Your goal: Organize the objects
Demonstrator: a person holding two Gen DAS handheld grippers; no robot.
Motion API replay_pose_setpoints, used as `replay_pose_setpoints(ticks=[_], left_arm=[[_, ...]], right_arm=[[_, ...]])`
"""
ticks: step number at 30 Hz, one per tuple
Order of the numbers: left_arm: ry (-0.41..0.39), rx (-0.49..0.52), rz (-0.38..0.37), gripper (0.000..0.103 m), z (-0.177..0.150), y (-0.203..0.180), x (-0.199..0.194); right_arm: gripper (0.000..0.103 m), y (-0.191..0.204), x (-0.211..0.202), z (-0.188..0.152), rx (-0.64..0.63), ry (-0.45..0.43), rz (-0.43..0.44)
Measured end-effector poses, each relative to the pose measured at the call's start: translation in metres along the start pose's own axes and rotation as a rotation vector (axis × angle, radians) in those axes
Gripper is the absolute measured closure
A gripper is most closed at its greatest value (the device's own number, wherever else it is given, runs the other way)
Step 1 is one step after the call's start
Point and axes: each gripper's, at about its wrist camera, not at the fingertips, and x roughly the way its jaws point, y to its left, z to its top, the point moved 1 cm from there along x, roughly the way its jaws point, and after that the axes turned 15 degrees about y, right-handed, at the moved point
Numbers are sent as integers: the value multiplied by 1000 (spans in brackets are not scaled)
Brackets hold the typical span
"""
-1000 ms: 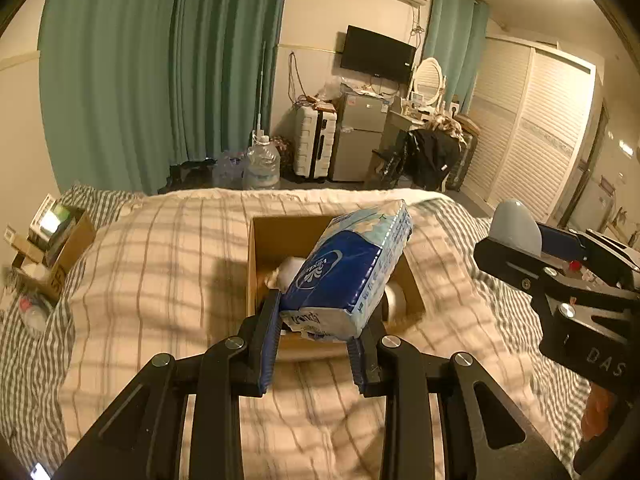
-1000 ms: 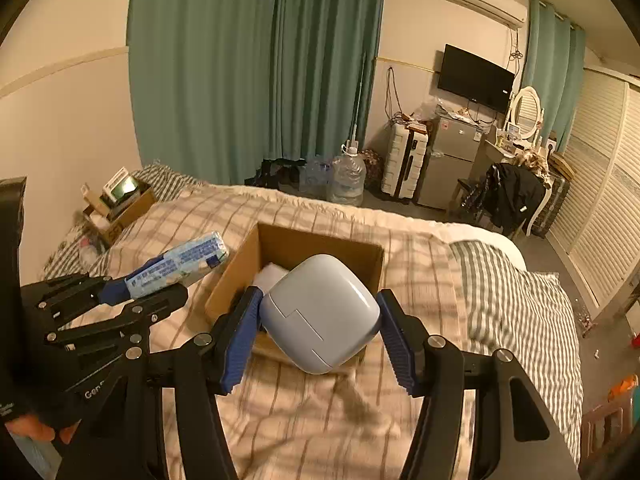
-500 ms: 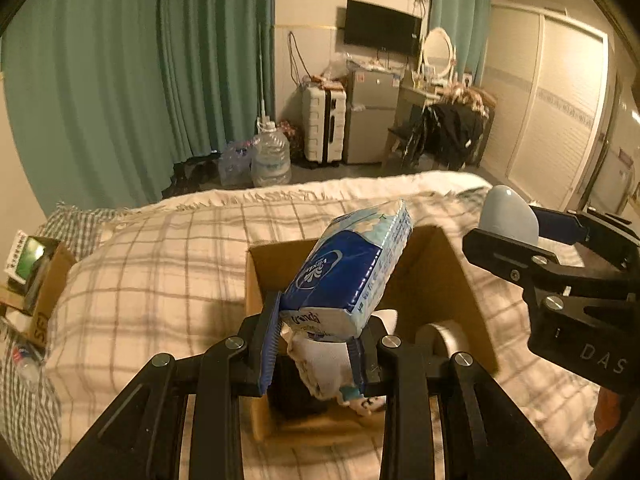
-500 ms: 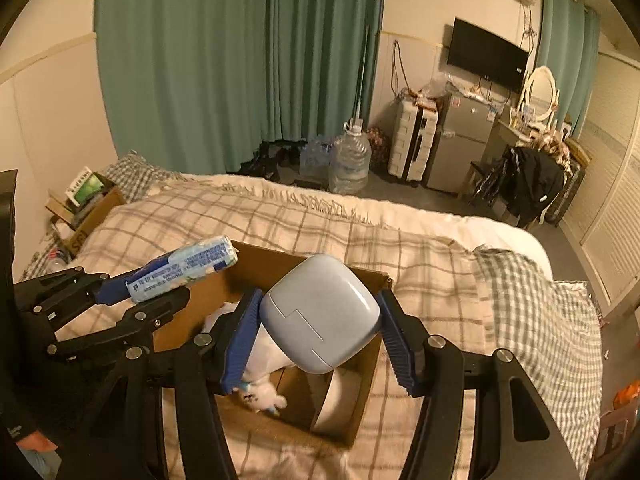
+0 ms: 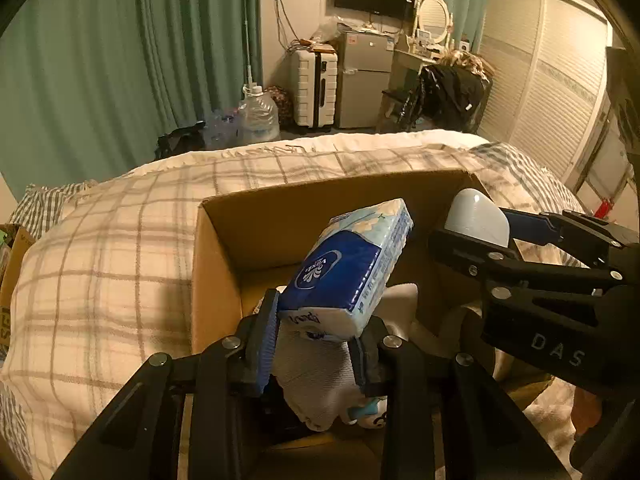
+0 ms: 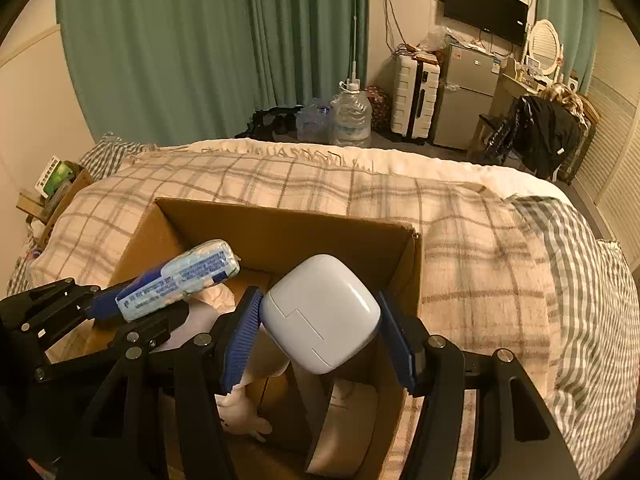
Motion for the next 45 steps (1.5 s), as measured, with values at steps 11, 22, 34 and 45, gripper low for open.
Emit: replay_pose_setpoints(ticks=[11,22,34,45], left_arm=[[-21,-29,-14,24,-9,1,-20],[-207,-50,47,4,-19,-5,-148],[-459,-70,100,0,-69,-5,-271],[-612,-142,147,0,-133,-2,-266]], right_arm=[[30,-7,-42,-7,41,-71,13],[25,-3,-174,-37,52,-201,-90],[0,10,-302,-102,84,-462,-118],[0,24,-286,-157,99,-597,-200]])
